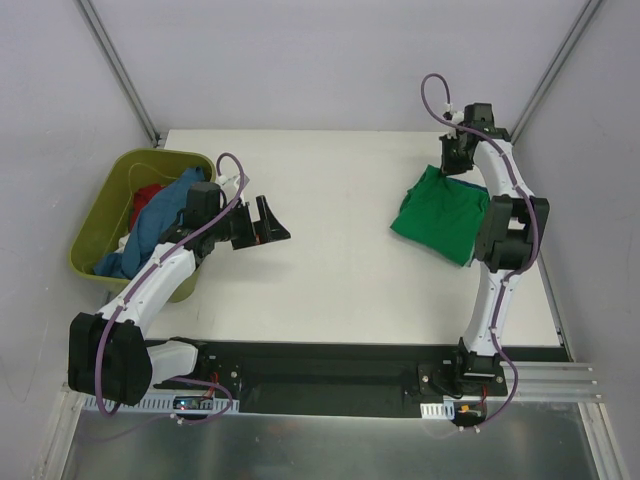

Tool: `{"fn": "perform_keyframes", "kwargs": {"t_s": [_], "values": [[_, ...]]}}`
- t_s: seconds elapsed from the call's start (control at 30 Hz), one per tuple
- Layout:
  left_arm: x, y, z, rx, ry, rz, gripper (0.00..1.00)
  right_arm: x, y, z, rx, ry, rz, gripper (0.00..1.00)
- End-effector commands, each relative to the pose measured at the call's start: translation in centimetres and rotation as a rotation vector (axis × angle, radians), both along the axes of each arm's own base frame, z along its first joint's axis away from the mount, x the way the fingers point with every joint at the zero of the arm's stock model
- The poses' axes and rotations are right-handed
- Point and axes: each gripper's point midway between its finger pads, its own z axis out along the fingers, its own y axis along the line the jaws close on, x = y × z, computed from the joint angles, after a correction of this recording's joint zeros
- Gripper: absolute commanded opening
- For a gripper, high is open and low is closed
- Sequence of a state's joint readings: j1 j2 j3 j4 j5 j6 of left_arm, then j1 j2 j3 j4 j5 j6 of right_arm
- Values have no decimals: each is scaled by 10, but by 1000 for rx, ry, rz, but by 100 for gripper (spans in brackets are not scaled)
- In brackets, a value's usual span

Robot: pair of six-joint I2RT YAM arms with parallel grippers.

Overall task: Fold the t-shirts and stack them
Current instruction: Smooth out wrinkles on the folded tshirt

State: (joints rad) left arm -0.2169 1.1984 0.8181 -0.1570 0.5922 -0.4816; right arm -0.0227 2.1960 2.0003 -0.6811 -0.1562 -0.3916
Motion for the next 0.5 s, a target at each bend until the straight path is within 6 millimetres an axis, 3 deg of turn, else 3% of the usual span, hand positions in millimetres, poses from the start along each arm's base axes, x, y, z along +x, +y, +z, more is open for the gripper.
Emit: {"fn": "perform_keyframes", "kwargs": {"t_s": [0.0, 0.2, 0.27, 0.37, 0.47], "values": [[3, -2, 7, 6, -29, -6, 99, 26, -4, 40, -17, -156, -23, 5], [-2, -1, 5, 6, -16, 2, 99, 20, -3, -10, -14, -21, -16, 19], [-4, 0, 6, 5, -18, 9, 99, 18, -4, -23, -19, 9, -14, 38], [-8, 1, 10, -2, -22, 13, 99, 18, -7, -26, -33, 27, -28, 57], [-13, 1, 18, -16, -38, 9, 99, 20, -13, 3, -54, -8, -55, 68]]}}
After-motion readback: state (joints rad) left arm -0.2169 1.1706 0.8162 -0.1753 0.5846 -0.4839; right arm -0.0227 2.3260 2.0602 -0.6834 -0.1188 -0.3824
